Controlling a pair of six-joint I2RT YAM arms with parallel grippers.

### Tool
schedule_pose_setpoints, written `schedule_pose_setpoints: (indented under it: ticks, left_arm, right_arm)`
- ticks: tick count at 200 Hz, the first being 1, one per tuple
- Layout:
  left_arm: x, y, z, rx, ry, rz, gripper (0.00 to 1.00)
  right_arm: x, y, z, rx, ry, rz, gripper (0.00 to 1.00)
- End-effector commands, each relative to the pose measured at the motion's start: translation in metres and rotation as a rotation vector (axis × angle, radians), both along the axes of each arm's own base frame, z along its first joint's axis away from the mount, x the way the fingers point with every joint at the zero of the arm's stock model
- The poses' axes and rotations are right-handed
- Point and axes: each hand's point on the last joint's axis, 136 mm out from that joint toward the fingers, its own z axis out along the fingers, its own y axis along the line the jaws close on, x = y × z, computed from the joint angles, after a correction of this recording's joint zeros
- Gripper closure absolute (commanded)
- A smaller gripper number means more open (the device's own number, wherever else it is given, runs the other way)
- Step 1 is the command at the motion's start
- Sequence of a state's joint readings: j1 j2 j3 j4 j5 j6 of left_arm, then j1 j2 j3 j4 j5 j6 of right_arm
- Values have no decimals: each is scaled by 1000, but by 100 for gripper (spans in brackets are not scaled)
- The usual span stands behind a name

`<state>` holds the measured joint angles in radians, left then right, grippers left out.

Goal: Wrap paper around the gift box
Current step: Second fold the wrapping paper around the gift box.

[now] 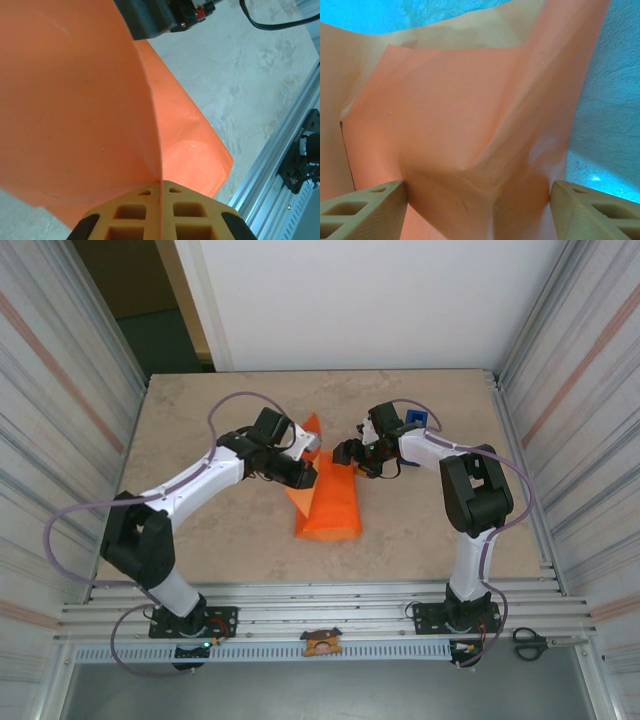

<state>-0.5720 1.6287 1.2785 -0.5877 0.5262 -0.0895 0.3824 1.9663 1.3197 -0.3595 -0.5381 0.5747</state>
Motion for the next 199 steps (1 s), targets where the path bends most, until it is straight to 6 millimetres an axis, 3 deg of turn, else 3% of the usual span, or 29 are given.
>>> schedule_pose_setpoints:
  ticks: [1,98,199]
  left_arm:
    - [-7,-19,16,-64,-16,-115,98]
    - [-5,-43,-9,-95,118,-165,98]
    - [0,-51,-25,-106,165,-165,98]
  right_arm:
    - [-41,-34,-54,-208,183,-45,27]
    - [-43,-31,-53,-199,187,-43,28]
    - [-46,-30,-53,-186,191,-45,28]
